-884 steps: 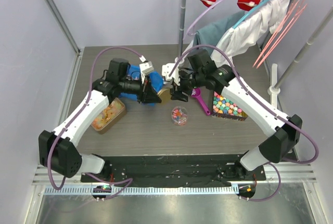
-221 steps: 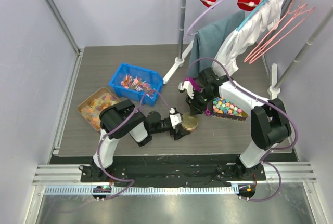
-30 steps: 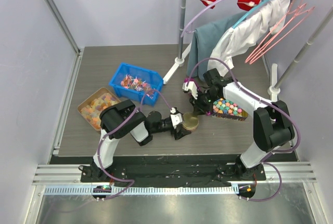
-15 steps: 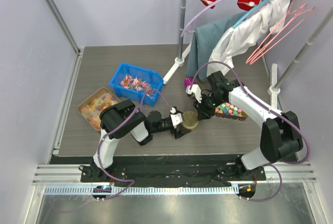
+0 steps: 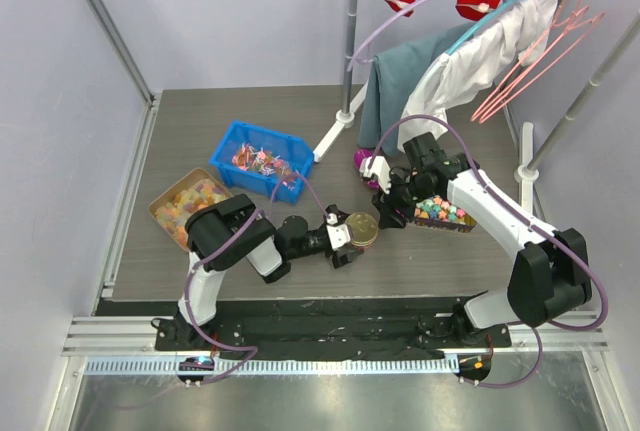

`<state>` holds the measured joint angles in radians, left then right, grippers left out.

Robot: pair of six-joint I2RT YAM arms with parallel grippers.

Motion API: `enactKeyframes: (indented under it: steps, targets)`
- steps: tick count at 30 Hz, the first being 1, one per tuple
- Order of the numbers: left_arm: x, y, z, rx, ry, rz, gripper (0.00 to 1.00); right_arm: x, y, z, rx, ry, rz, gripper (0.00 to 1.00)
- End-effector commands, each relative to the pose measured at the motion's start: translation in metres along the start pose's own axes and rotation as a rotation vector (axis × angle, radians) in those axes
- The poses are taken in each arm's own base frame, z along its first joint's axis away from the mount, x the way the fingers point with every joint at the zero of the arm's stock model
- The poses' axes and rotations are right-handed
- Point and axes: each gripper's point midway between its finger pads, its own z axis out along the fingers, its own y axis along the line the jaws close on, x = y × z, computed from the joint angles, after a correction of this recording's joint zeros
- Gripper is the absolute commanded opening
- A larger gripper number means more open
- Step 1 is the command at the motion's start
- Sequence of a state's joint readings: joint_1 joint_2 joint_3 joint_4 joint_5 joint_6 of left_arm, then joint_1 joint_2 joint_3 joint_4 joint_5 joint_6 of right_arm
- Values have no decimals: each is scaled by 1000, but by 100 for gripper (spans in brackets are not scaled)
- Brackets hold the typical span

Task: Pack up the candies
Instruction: Screw the bottle lid onto the packing bottle.

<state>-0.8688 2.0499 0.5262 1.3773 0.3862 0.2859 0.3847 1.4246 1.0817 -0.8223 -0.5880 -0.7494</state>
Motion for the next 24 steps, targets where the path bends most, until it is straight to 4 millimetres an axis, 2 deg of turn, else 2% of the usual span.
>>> enactKeyframes:
  steps: [1, 9, 14, 16, 23, 24]
  targets:
    - [24, 0, -4, 1, 111, 20, 100, -16, 1, -12, 49, -70, -66, 53]
    - [27, -5, -8, 35, 178, -17, 100, -13, 1, -10, 53, -74, -76, 69]
    - [30, 16, -17, -48, 297, -3, 100, -13, 1, -9, 50, -73, -73, 73]
    - [31, 17, -19, -46, 336, -16, 100, -12, 0, -9, 54, -70, -73, 74]
    - [25, -2, -42, 76, 433, -36, 100, -11, 0, -9, 61, -72, -77, 81]
    - [28, -14, -53, 140, 480, -64, 100, -11, -1, -9, 63, -70, -75, 82]
